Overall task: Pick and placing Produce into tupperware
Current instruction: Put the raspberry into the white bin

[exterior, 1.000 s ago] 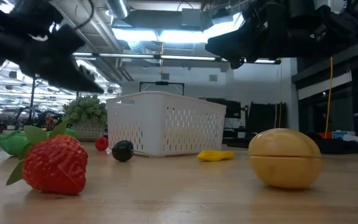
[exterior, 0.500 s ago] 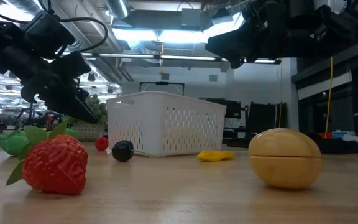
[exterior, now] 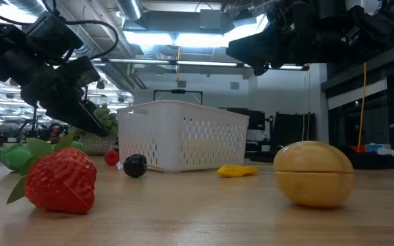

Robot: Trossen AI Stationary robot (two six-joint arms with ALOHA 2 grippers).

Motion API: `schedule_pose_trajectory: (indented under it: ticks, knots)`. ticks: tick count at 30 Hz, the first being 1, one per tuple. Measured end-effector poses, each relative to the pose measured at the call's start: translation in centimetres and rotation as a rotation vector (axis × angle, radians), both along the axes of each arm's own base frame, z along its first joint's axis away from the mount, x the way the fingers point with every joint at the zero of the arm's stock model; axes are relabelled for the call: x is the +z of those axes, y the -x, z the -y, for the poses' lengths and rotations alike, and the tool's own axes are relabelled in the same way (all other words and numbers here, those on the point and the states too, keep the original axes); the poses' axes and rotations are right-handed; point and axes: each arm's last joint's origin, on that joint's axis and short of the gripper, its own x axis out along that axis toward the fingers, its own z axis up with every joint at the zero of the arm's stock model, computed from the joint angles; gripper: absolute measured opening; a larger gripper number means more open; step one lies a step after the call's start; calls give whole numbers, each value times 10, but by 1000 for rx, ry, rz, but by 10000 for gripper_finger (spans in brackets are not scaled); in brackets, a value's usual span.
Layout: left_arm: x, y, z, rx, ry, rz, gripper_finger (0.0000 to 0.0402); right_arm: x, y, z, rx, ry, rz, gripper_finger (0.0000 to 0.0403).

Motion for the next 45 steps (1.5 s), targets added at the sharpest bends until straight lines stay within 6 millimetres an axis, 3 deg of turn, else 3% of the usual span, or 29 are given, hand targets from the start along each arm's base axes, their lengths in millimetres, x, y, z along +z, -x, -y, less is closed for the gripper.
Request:
schedule_pose_trajectory:
  ticks: [12,19,28,45]
  knots:
    - [-1,1,0,41,57,-3,191,0,0,0,0,-1,-1,126]
    - [-9,4,2,55,90,-89,190,0,0,0,0,-1,-1,127]
    - [-24,0,14,-79,6,-194,190,0,0,0,0,-1,-1,127]
    - [-38,-20,18,-101,-96,-123,190,0,0,0,0,-18,-2,127]
